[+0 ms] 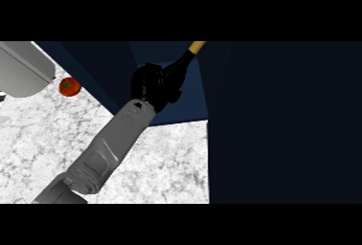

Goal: Pick up the wine, place it into the cabinet and close the cabinet

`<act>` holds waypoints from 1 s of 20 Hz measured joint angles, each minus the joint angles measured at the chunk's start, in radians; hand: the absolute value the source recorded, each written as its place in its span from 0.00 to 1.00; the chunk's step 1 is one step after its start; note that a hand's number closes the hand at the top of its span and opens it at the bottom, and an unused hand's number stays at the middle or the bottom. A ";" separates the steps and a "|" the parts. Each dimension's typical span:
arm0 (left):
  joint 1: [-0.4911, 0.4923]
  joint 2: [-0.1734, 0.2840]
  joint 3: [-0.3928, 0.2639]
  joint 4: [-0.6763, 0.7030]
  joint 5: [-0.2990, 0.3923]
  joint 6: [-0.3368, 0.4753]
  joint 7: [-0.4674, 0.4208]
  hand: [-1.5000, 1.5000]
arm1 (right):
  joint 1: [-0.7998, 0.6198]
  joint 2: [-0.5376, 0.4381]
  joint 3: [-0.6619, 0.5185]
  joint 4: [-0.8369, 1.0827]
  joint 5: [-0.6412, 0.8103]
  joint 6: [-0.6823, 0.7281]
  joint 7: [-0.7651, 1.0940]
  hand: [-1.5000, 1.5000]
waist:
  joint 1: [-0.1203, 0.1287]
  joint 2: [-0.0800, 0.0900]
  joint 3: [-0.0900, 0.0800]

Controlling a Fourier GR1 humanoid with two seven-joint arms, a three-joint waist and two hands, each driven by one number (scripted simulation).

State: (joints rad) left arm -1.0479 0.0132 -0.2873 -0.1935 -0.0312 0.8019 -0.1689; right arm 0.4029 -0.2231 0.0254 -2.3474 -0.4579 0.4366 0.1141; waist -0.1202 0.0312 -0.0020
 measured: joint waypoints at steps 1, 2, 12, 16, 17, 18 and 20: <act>-0.004 0.000 -0.004 0.005 0.002 0.004 0.007 1.00 | 0.003 0.000 -0.003 0.001 -0.002 0.005 -0.006 0.00 | -0.001 0.000 0.000; -0.010 0.000 -0.009 0.008 0.003 0.005 0.017 1.00 | 0.002 0.000 -0.006 0.002 -0.003 0.006 -0.008 0.00 | 0.000 0.000 0.000; -0.072 -0.004 -0.082 0.080 -0.020 0.073 0.174 1.00 | -0.018 -0.018 -0.007 0.009 -0.022 0.016 0.000 0.00 | -0.023 0.005 0.001; -0.088 -0.009 -0.107 0.087 -0.038 0.117 0.200 0.00 | -0.011 -0.023 -0.015 0.009 -0.028 0.023 -0.009 0.00 | -0.030 0.005 0.001; -0.088 -0.010 -0.113 0.088 -0.042 0.123 0.208 0.00 | -0.012 -0.024 -0.016 0.010 -0.029 0.026 -0.012 0.00 | -0.030 0.005 0.001; -0.087 -0.010 -0.120 0.089 -0.048 0.128 0.211 0.00 | -0.013 -0.025 -0.017 0.010 -0.030 0.028 -0.013 0.00 | -0.029 0.005 0.001; -0.092 -0.009 -0.134 0.101 -0.060 0.132 0.228 0.00 | -0.013 -0.027 -0.013 0.010 -0.033 0.029 -0.012 0.00 | -0.029 0.004 0.001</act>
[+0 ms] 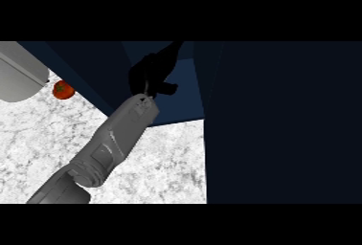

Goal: Pick up the wine, place it into the cabinet and close the cabinet

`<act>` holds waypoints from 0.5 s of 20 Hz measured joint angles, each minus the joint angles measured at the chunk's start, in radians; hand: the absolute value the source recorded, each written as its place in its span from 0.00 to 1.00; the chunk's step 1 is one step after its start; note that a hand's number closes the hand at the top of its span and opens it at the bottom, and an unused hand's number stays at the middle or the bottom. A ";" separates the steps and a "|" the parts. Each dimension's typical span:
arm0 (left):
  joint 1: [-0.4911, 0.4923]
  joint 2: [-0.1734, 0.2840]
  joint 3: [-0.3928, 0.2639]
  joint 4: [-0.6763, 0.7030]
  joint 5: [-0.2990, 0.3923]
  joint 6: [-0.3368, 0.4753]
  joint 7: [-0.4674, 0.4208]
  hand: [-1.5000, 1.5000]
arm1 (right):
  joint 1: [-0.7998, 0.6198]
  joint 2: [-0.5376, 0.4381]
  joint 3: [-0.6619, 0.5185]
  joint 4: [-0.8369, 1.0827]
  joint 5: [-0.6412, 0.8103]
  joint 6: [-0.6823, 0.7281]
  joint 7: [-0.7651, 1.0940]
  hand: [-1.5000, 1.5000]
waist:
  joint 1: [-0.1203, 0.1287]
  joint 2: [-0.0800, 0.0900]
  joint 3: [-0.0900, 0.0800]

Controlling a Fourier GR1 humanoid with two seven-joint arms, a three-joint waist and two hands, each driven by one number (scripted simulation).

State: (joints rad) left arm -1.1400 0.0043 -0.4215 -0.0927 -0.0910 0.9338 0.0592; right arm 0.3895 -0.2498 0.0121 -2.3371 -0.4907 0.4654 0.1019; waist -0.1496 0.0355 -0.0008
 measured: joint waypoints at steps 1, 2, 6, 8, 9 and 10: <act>-0.002 0.000 -0.006 0.005 -0.005 -0.001 0.011 0.00 | -0.006 0.001 0.003 0.000 -0.001 -0.005 0.002 0.00 | 0.001 0.000 0.000; 0.007 0.002 -0.013 0.005 -0.010 0.003 0.014 0.00 | 0.000 0.002 0.009 -0.002 -0.002 -0.005 0.004 0.00 | 0.000 -0.001 0.000; 0.004 -0.001 -0.024 0.014 -0.020 -0.007 0.037 0.00 | -0.001 -0.003 0.014 0.001 -0.006 -0.003 0.006 0.00 | 0.006 0.001 -0.001; 0.007 -0.002 -0.022 0.014 -0.018 -0.009 0.036 0.00 | 0.003 -0.002 0.015 0.000 -0.008 -0.005 0.004 0.00 | 0.008 0.002 -0.001; 0.013 -0.003 -0.018 0.009 -0.015 -0.008 0.031 0.00 | 0.006 -0.002 0.018 -0.001 -0.009 -0.005 0.004 0.00 | 0.012 0.002 -0.001; 0.019 -0.003 -0.013 -0.002 -0.010 -0.006 0.023 0.00 | 0.008 -0.002 0.017 0.000 -0.010 -0.004 0.003 0.00 | 0.015 0.001 -0.001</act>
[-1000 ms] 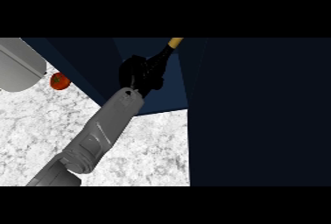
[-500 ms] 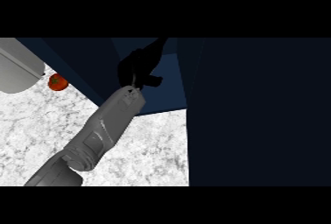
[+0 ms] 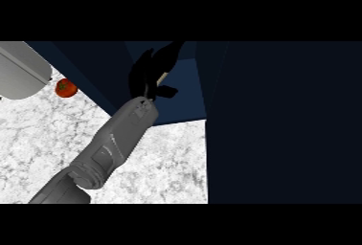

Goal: Pick up the wine, place it into the cabinet and close the cabinet

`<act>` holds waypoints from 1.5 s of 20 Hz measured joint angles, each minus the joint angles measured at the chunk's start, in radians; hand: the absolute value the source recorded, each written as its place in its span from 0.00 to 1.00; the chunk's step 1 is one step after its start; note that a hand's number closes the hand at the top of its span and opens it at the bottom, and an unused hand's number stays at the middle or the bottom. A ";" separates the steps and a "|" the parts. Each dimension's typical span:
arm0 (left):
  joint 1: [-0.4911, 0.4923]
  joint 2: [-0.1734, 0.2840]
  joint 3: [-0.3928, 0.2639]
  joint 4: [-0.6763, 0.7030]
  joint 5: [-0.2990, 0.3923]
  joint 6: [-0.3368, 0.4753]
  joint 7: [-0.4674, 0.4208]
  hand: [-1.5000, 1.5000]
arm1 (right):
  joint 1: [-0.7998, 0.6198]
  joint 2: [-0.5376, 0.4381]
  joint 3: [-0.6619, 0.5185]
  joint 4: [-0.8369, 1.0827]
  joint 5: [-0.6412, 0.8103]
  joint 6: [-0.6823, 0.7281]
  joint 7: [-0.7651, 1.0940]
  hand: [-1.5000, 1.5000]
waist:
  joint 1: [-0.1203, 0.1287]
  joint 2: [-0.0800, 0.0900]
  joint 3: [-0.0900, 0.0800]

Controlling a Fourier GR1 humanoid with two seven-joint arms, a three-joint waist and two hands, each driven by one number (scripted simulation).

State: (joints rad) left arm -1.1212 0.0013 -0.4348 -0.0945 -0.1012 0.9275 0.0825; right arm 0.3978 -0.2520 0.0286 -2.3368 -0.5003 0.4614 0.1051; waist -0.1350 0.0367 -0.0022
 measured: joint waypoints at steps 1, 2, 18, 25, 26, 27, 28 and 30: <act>0.006 0.000 0.007 -0.012 0.007 0.001 -0.012 0.00 | 0.010 0.001 0.002 0.000 -0.001 0.006 -0.006 0.00 | -0.001 0.000 0.000; 0.016 0.000 0.014 -0.030 0.015 0.006 -0.024 0.00 | 0.016 0.003 0.003 0.000 -0.002 0.007 -0.009 0.00 | 0.000 -0.001 0.000; 0.133 0.000 0.114 -0.305 0.221 0.022 -0.305 0.00 | 0.027 0.000 0.026 -0.009 -0.012 -0.031 0.004 0.00 | 0.038 -0.017 -0.001; 0.197 0.000 0.129 -0.444 0.358 0.021 -0.417 0.00 | 0.022 -0.005 0.033 -0.016 -0.014 -0.057 0.014 0.00 | 0.064 -0.027 0.000; 0.205 0.000 0.129 -0.467 0.374 0.013 -0.430 0.00 | 0.031 -0.007 0.030 -0.016 -0.014 -0.057 0.013 0.00 | 0.071 -0.029 0.000; 0.223 0.000 0.120 -0.493 0.393 0.007 -0.446 0.00 | 0.027 -0.005 0.039 -0.018 -0.014 -0.067 0.020 0.00 | 0.075 -0.030 0.000; 0.229 0.000 0.107 -0.514 0.413 0.006 -0.453 0.00 | 0.028 -0.002 0.047 -0.020 -0.014 -0.072 0.022 0.00 | 0.076 -0.031 0.000; 0.250 -0.001 0.093 -0.553 0.446 -0.010 -0.470 0.00 | 0.043 0.006 0.062 -0.023 -0.013 -0.077 0.014 0.00 | 0.083 -0.033 0.000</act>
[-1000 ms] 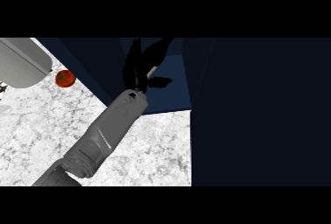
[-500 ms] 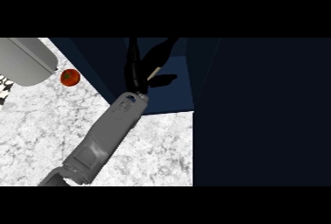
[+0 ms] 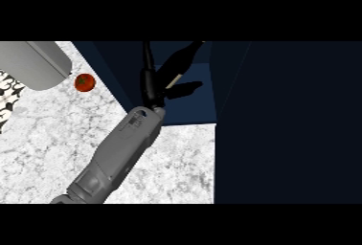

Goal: Pick up the wine, place it into the cabinet and close the cabinet

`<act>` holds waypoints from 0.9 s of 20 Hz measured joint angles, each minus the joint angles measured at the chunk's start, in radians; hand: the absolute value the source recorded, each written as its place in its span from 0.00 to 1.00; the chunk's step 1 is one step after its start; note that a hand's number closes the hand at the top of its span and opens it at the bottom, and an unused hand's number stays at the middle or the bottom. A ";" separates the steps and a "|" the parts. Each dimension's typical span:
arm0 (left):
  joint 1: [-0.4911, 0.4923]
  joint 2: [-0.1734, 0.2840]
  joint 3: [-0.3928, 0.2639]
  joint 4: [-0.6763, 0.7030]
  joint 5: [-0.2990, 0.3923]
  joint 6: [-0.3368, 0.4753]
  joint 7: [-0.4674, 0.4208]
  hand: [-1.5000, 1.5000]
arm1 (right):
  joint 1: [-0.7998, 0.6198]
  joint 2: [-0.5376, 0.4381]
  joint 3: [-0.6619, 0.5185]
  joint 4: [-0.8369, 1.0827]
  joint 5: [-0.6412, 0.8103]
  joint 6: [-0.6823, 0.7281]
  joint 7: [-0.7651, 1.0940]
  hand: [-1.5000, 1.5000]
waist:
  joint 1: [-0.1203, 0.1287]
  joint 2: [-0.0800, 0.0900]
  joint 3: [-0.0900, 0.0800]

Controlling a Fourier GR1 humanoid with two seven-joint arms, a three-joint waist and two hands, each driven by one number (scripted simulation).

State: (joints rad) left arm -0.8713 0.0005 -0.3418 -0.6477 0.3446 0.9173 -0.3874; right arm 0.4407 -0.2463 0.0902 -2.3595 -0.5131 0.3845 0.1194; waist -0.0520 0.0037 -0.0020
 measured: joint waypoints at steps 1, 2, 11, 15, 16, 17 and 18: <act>0.012 0.000 0.001 -0.015 0.005 -0.013 -0.010 0.00 | -0.003 0.002 0.002 -0.002 0.001 -0.012 0.004 0.00 | 0.007 -0.001 0.000; 0.029 0.000 -0.018 -0.042 0.015 -0.015 -0.012 0.00 | -0.012 0.003 0.005 -0.002 0.002 -0.023 0.010 0.00 | 0.013 -0.002 0.000; 0.190 0.003 -0.128 -0.287 0.012 -0.054 0.002 0.00 | -0.026 0.012 0.037 -0.007 0.017 -0.080 0.019 0.00 | 0.043 -0.010 0.001; 0.281 0.025 -0.170 -0.442 0.002 -0.074 0.030 0.00 | -0.012 -0.001 0.027 -0.008 0.023 -0.078 0.005 0.00 | 0.050 -0.013 0.001; 0.307 0.028 -0.183 -0.482 -0.004 -0.071 0.035 0.00 | -0.004 -0.002 0.030 -0.009 0.025 -0.076 -0.001 0.00 | 0.050 -0.013 0.001; 0.336 0.041 -0.195 -0.527 -0.005 -0.076 0.045 0.00 | -0.010 -0.005 0.027 -0.009 0.026 -0.086 0.005 0.00 | 0.053 -0.013 0.001; 0.365 0.045 -0.208 -0.567 -0.009 -0.072 0.052 0.00 | -0.009 -0.002 0.036 -0.009 0.029 -0.092 0.004 0.00 | 0.054 -0.013 0.001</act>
State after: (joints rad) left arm -0.5066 0.0458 -0.5493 -1.2147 0.3353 0.8450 -0.3352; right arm 0.4312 -0.2487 0.1258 -2.3685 -0.4841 0.2928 0.1236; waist 0.0017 -0.0094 -0.0006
